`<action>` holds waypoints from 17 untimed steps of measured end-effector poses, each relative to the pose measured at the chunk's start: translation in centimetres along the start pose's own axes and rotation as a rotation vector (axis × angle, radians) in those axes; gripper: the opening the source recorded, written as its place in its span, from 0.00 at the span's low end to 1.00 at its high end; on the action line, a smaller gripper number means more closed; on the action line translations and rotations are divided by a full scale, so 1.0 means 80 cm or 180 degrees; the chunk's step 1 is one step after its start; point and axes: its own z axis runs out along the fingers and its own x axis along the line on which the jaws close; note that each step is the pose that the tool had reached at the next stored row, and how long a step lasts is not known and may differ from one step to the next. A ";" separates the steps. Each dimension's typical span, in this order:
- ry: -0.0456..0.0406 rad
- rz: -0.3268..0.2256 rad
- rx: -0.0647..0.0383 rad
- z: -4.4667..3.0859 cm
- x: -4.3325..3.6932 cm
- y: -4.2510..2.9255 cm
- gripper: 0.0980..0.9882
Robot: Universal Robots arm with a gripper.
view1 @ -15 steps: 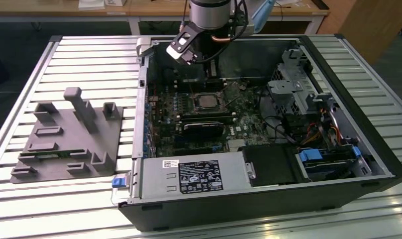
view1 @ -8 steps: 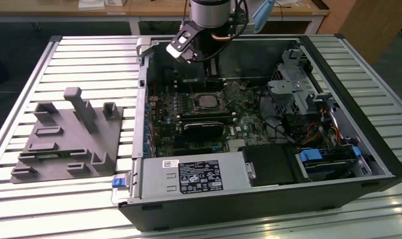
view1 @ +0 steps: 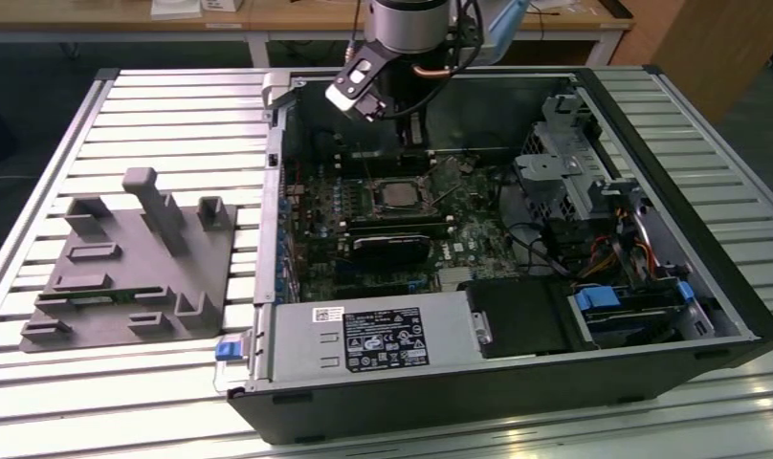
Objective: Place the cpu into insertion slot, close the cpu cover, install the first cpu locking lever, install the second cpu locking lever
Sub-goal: 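Close the cpu cover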
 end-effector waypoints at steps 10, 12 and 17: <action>0.0000 0.0000 0.0000 0.0010 0.000 0.0124 0.01; 0.0000 0.0000 0.0000 0.0013 0.000 0.0164 0.01; 0.0000 0.0000 0.0000 0.0020 0.000 0.0256 0.01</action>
